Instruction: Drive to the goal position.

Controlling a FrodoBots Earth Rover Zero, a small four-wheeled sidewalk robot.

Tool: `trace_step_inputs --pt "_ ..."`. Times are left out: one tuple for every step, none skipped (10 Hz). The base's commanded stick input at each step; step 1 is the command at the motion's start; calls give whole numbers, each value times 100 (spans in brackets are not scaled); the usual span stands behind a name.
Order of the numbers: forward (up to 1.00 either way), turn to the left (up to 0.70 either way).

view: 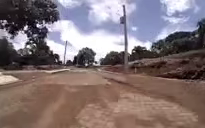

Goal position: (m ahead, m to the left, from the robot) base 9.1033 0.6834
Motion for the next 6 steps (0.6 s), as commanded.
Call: trace_step_inputs --pt "100 27" --pt "100 27" --pt "100 27" --pt "100 27" --pt "100 21" --pt "100 14"
